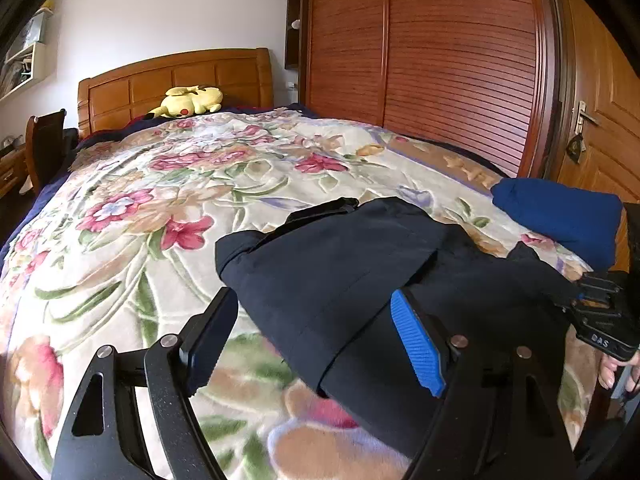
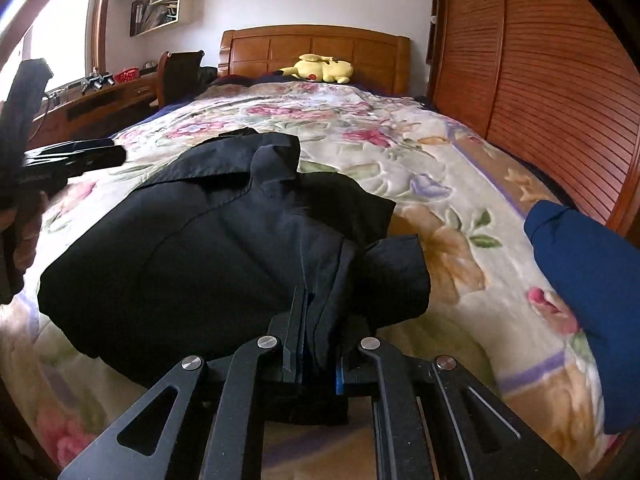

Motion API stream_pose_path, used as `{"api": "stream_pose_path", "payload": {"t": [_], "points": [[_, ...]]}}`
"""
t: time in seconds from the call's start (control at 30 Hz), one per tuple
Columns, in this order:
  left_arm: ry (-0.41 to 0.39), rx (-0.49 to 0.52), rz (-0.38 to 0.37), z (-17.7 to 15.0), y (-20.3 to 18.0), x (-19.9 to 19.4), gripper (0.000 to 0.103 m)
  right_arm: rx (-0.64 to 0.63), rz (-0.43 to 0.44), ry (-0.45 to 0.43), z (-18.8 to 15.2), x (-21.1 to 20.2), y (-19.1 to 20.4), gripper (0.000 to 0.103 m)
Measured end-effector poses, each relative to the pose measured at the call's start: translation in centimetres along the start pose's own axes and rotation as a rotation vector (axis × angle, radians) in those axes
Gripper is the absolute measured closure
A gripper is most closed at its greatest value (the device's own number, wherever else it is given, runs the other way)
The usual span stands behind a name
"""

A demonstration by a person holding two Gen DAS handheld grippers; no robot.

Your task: Fold large clothes

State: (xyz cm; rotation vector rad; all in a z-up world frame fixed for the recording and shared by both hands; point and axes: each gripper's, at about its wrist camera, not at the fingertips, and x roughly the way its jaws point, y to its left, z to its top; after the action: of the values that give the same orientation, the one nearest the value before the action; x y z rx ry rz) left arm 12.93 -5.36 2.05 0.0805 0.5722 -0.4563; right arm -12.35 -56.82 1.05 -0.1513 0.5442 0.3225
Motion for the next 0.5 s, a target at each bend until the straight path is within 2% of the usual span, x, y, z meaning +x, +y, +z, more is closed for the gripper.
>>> {"api": "stream_pose_path", "payload": {"t": [0.13,0.23,0.3,0.37,0.5], "points": [[0.015,0.004,0.001,-0.7,-0.1,1.7,0.023,-0.005,-0.007,-0.001,-0.4,-0.3,0.0,0.092],[0.032,0.012,-0.003,-1.5,-0.2,2.7,0.023,-0.003,-0.028,-0.018,-0.7,-1.5,0.3,0.075],[0.038,0.010,-0.009,-2.0,-0.2,3.2,0.023,0.019,-0.042,-0.029,-0.9,-2.2,0.0,0.054],[0.039,0.004,-0.017,-2.5,-0.2,3.3,0.023,0.042,-0.044,-0.036,-1.3,-2.9,-0.5,0.044],[0.022,-0.031,-0.044,-3.0,0.4,3.0,0.023,0.043,-0.063,-0.051,-2.3,-4.5,-1.2,0.042]]}}
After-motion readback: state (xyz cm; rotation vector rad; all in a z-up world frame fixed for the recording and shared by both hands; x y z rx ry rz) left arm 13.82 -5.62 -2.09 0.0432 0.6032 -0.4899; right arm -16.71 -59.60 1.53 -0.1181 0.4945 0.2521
